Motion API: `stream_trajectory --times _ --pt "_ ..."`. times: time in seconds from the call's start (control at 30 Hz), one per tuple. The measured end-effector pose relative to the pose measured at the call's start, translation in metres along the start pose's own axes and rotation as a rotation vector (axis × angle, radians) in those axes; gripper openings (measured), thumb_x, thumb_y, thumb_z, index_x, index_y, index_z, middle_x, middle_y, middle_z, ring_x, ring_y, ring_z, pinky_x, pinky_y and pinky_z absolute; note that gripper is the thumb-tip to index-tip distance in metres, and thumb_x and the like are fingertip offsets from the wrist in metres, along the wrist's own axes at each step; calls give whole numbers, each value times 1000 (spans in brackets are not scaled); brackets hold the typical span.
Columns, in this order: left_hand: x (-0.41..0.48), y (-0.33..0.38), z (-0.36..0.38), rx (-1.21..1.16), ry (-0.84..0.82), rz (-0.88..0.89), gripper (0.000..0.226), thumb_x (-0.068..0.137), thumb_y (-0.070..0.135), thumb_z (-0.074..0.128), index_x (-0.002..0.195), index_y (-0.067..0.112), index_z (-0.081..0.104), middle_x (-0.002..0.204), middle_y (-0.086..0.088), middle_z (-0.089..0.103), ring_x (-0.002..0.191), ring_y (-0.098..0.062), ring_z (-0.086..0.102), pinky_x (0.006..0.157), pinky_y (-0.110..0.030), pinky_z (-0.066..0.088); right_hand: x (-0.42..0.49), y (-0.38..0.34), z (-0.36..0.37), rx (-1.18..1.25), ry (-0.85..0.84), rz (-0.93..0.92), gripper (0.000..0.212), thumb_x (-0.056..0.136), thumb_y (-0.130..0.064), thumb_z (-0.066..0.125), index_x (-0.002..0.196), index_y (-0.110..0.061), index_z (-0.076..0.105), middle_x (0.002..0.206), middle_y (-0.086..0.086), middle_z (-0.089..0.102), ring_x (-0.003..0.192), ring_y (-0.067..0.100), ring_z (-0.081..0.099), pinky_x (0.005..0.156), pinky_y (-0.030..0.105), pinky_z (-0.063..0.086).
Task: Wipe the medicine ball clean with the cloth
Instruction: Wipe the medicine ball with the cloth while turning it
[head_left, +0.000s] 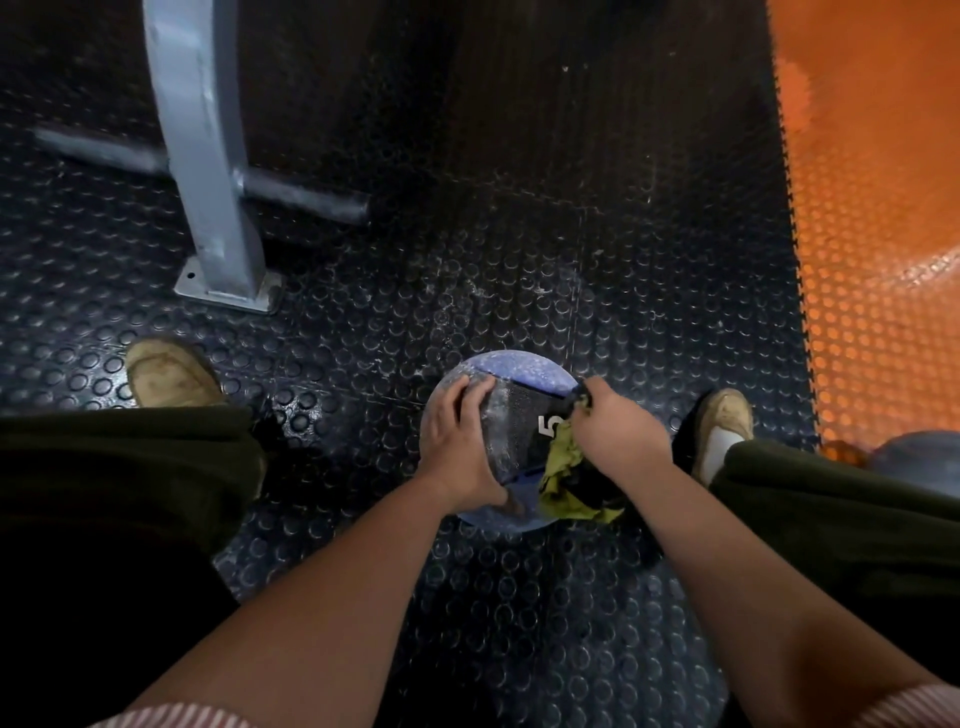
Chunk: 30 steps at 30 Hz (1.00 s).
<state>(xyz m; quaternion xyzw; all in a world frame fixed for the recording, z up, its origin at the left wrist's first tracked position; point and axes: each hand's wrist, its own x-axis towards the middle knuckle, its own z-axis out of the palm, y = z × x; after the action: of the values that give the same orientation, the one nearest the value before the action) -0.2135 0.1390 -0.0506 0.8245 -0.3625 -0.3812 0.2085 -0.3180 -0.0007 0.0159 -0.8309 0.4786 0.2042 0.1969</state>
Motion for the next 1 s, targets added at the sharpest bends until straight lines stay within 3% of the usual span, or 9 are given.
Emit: stream_trajectory --times 0.13,0.3,0.4,0.57,0.67,0.77,0.9,1.0 --pt "2 -3 0 42 -18 7 146 46 48 94 147 37 -11 150 13 -20 146 -24 -15 122 -47 3 3 2 -4 23 -34 47 25 96 -23 35 118 -16 44 91 8 58 80 28 50 73 37 44" --pt "2 -3 3 21 35 -12 114 75 23 78 151 33 -7 154 2 -19 146 -29 -10 122 -41 4 -6 -32 -4 -98 25 -148 25 99 -23 36 122 -17 41 74 1 50 68 27 51 57 32 38" --pt "0 -6 3 4 42 4 111 76 23 76 151 34 -4 155 1 -17 146 -28 -5 120 -37 6 -11 -40 -1 -131 21 -242 29 99 -24 35 127 -20 40 71 -4 44 65 26 51 53 31 37" --pt "3 -5 -4 34 -7 -6 128 62 35 88 149 37 -7 152 10 -18 146 -25 -10 121 -41 7 -16 -23 -7 4 -6 -192 42 98 -38 41 138 -31 36 111 2 60 94 26 59 67 33 44" --pt "3 1 -2 95 -23 20 125 67 42 84 150 33 -10 154 5 -21 146 -26 -17 121 -45 0 -18 -21 -12 64 -28 -202 42 94 -39 47 135 -34 44 109 -3 63 86 19 58 64 29 43" --pt "1 8 0 128 -16 63 122 73 48 77 151 30 -14 157 -1 -21 146 -26 -21 119 -47 -9 -14 -25 -20 49 -10 -207 39 94 -38 47 133 -36 50 106 -6 65 89 19 60 65 28 44" --pt "0 13 5 173 -9 100 133 72 55 77 148 22 -27 156 -2 -30 145 -27 -27 115 -44 -14 -8 -27 -27 -24 -9 -184 35 95 -36 46 128 -31 56 107 -3 65 96 21 60 71 30 49" --pt "-3 15 5 162 -29 126 143 63 60 81 147 20 -28 156 -6 -31 144 -28 -29 114 -43 -17 1 -34 -31 -61 4 -211 34 96 -37 46 127 -27 57 110 -1 64 99 22 60 72 31 48"
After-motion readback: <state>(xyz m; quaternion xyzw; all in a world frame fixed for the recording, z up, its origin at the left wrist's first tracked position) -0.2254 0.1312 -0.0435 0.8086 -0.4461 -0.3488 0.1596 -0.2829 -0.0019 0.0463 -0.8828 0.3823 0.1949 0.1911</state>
